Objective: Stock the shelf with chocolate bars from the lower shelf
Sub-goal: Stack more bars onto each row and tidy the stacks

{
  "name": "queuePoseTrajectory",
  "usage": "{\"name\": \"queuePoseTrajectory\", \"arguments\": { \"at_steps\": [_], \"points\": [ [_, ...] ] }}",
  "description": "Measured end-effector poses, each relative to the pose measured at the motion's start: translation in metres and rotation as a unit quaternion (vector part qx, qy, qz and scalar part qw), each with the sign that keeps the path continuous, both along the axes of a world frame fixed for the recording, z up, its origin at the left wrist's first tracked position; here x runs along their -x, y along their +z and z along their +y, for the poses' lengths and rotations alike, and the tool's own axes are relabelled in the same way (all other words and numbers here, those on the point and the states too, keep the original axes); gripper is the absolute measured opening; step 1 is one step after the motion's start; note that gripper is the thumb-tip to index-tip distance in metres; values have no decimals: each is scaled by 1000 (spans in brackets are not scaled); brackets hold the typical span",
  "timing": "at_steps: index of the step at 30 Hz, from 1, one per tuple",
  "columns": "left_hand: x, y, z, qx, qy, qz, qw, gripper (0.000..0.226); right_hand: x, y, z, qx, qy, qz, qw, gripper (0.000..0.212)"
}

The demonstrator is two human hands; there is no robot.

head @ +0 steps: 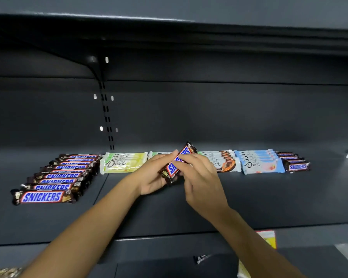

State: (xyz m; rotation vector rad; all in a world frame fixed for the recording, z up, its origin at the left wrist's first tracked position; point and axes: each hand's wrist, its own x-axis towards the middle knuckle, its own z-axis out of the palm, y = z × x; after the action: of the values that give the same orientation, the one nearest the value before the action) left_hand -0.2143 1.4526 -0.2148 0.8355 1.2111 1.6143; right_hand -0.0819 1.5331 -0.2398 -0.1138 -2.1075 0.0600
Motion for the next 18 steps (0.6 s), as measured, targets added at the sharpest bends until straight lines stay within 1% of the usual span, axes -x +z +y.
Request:
{"name": "queuePoseTrajectory", "arguments": {
  "at_steps": [3,5,8,14,18],
  "points": [
    [-15,4,20,15,-14,-11,1000,22,-16,5,23,-69,-19,-37,997,39],
    [-27,5,34,17,-21,-20,999,14,-29,6,38,-87,-24,-51,995,40],
    [-44,7,55,23,-35,-11,999,14,-49,6,60,-96,-36,-59,993,44],
    [-77,4,103,74,-26,38,996,20,-90,7,102,-106,-60,-74,990,42],
    [-104,4,134,100,-10,27,995,34,-113,5,130,-99,-75,-90,988,41]
  ]
}}
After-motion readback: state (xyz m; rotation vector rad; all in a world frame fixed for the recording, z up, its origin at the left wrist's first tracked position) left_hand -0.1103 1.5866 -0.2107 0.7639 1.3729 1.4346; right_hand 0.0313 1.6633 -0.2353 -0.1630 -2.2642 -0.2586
